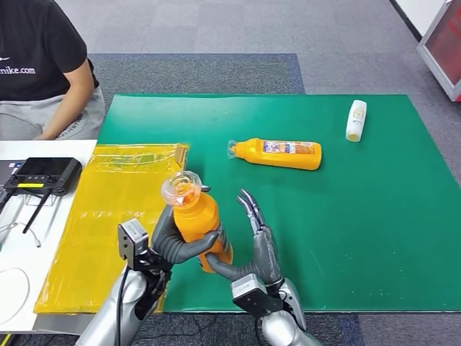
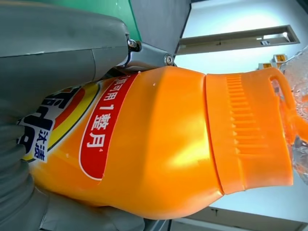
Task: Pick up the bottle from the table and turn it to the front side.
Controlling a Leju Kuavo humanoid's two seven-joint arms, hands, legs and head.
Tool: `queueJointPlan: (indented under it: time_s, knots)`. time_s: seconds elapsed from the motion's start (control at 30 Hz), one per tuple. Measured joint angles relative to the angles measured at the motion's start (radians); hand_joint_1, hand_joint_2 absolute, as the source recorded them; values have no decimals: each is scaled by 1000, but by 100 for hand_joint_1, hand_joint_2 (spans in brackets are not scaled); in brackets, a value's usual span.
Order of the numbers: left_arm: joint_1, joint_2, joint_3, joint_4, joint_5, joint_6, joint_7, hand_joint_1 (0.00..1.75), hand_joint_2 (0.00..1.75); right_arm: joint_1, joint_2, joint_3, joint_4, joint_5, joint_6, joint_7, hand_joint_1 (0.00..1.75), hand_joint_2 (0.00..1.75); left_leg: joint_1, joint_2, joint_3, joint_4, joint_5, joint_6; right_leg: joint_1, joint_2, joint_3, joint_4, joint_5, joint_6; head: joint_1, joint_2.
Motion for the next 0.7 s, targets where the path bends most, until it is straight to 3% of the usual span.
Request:
queueJointPlan:
  time_s: [0.23,0.7]
  knots:
    - [-1,19,0,-8,-74,27,9,175,175,1,0,0,0,2,-6,0,0,175,0,0,0,0,0,0,0,0,0,0,0,0,0,0]
    - [-2,107,23,6,-317,95,96,175,175,24,0,-10,0,11,-33,3,0,175,0,0,0,0,0,0,0,0,-1,0,0,0,0,0]
